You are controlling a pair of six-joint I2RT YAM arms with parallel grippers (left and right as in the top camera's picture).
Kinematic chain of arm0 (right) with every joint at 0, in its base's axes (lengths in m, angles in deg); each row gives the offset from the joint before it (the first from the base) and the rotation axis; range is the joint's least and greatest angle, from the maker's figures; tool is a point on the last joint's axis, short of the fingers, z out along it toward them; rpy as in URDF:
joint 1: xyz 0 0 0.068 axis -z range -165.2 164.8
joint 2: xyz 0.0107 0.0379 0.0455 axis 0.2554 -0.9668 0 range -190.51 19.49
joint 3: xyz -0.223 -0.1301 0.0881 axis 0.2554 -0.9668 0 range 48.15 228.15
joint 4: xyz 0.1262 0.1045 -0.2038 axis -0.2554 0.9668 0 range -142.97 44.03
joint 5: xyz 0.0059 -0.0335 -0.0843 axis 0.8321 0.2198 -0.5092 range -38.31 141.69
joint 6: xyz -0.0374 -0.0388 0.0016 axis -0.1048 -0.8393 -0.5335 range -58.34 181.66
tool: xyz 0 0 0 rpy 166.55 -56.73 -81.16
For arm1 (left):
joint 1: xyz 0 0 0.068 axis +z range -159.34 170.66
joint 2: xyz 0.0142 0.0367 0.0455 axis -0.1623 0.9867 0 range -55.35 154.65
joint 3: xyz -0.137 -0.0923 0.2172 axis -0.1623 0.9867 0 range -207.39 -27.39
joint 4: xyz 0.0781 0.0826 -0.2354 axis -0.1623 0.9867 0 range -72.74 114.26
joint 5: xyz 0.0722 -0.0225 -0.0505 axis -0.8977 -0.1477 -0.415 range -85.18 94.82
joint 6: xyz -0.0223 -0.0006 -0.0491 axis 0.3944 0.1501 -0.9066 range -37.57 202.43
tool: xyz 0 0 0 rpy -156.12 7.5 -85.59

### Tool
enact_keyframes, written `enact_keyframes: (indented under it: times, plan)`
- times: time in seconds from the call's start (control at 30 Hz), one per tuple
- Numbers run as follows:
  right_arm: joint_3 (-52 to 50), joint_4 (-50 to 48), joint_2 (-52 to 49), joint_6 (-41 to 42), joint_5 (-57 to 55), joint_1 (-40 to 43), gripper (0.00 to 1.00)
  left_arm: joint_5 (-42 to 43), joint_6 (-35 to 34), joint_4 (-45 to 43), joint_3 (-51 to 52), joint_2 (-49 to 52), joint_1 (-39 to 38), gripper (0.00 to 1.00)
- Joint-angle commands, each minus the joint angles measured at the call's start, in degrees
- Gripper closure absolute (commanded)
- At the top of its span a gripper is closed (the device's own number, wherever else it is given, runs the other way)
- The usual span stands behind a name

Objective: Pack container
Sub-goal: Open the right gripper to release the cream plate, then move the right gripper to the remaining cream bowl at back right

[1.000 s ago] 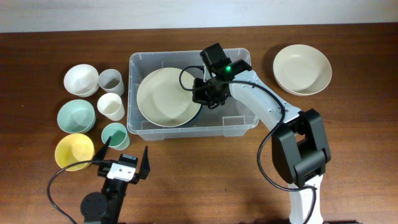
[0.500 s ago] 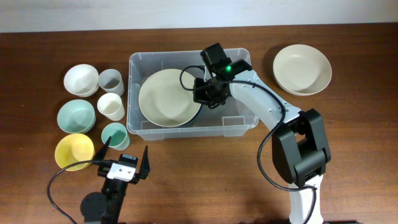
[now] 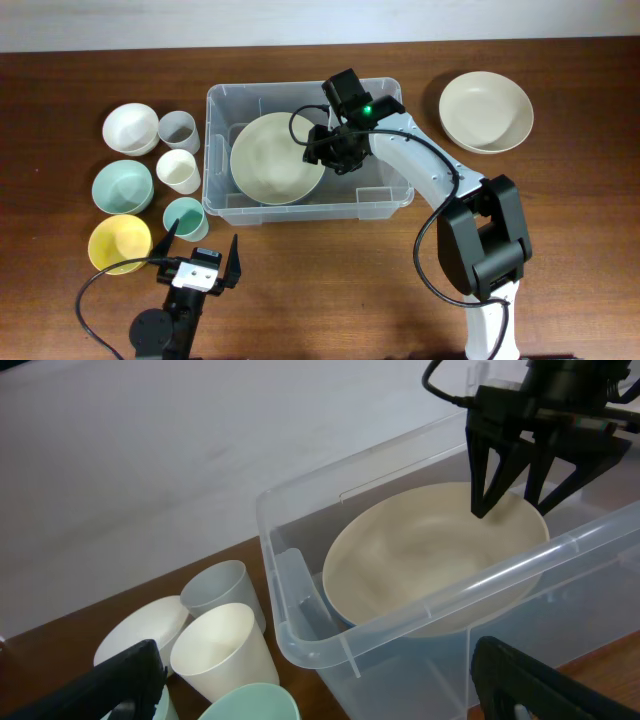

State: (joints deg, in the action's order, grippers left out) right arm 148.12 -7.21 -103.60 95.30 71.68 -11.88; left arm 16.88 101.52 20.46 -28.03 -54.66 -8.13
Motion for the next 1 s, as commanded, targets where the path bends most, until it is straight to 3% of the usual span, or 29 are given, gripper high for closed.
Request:
enact_keyframes:
  times: [0.0, 0.23, 0.53, 0.63, 0.97]
  plan:
    - [0.63, -0.13, -0.31, -0.13, -0.07, -0.26, 0.45, 0.61, -0.15, 0.31, 0.11, -0.33, 0.35, 0.00]
    - [0.66, -0.52, -0.31, -0.13, -0.09, -0.20, 0.46, 0.61, -0.15, 0.31, 0.11, -0.33, 0.35, 0.00]
    - [0.66, -3.52, -0.31, -0.13, -0.09, 1.64, 0.74, 0.61, -0.15, 0.31, 0.11, -0.33, 0.35, 0.00]
    - [0.66, -3.78, -0.31, -0.13, -0.09, 2.86, 0.78, 0.61, -0.15, 0.31, 0.11, -0.33, 0.35, 0.00]
    - [0.66, -3.54, -0.31, -0.15, 0.59, 5.01, 0.80, 0.61, -0.15, 0.31, 0.11, -0.33, 0.35, 0.00]
